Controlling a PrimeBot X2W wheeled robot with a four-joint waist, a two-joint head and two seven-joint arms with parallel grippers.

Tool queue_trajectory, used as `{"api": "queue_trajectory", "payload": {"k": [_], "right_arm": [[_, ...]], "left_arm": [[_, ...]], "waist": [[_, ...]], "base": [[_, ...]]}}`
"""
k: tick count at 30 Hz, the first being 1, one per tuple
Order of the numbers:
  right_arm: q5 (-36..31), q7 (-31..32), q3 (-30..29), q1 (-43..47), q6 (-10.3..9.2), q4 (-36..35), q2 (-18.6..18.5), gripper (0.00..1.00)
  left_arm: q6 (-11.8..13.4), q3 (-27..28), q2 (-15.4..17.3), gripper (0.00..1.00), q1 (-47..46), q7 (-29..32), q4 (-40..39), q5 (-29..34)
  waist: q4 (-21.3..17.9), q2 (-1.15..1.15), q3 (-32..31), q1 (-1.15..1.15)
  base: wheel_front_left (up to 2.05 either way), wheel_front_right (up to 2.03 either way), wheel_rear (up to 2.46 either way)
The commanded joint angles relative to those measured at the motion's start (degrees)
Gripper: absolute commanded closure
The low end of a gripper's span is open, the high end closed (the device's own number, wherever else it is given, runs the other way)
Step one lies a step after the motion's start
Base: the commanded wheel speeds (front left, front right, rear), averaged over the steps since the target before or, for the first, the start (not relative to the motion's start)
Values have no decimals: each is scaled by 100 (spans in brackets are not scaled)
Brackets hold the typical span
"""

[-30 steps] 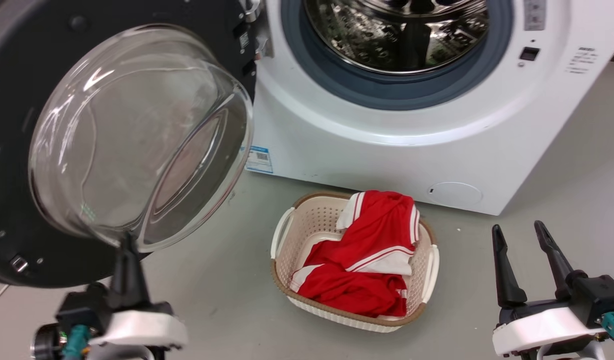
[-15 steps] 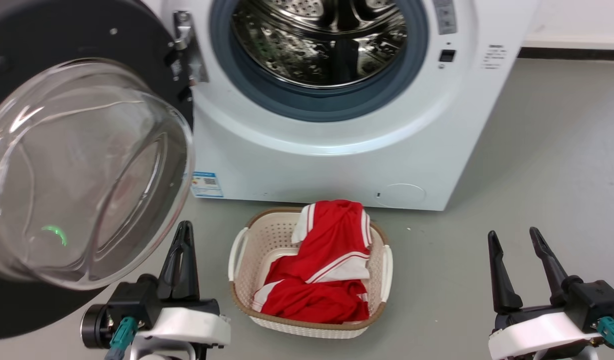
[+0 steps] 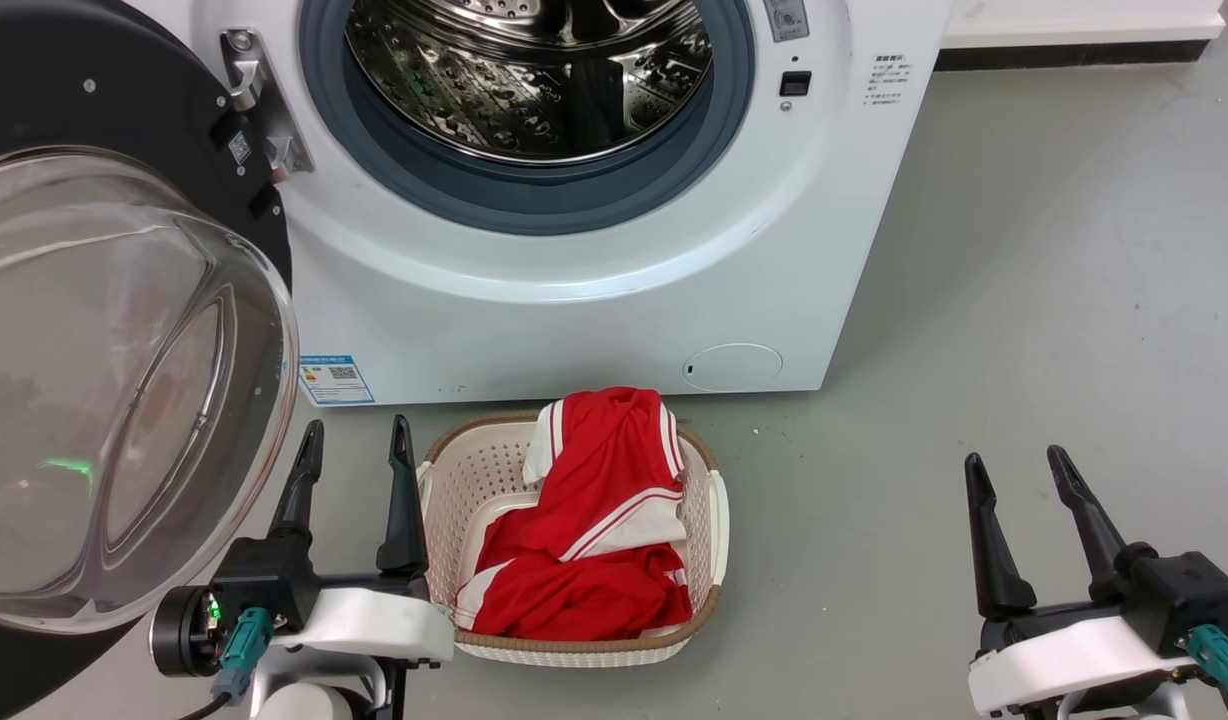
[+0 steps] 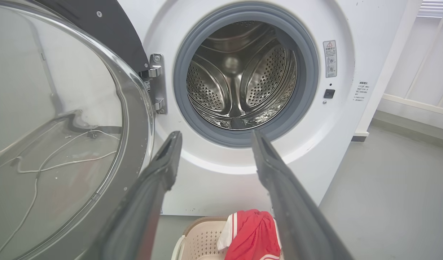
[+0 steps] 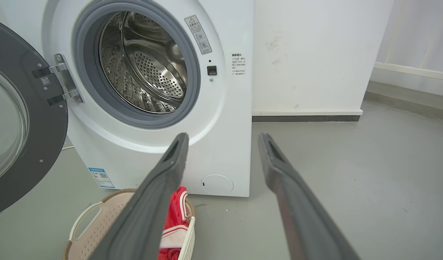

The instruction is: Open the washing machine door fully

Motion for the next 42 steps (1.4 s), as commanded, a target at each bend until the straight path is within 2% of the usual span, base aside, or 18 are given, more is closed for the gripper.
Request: {"api": "queue_trajectory", "payload": {"k": [1, 38, 39, 42], "right_arm": [[49, -29, 10, -69, -5, -12, 16, 0], [73, -24, 29, -55, -6, -50, 17, 0], [75, -27, 29, -58, -5, -47, 17, 100], [322, -10, 73, 66, 1, 36, -3, 100]], "left_arm": [[4, 7, -6, 0, -41, -14, -2, 20], [-6, 97, -33, 0, 57, -14, -43, 80], [-15, 94, -33, 100, 57, -14, -43, 78], [-35, 93, -23, 100, 66, 78, 118, -239]], "waist": [[-5, 0, 7, 0], [75, 0, 54, 0], [76, 0, 56, 0], [79, 0, 45, 0]], "base": [[0, 0, 0], [0, 0, 0], [0, 0, 0], [0, 0, 0]]}}
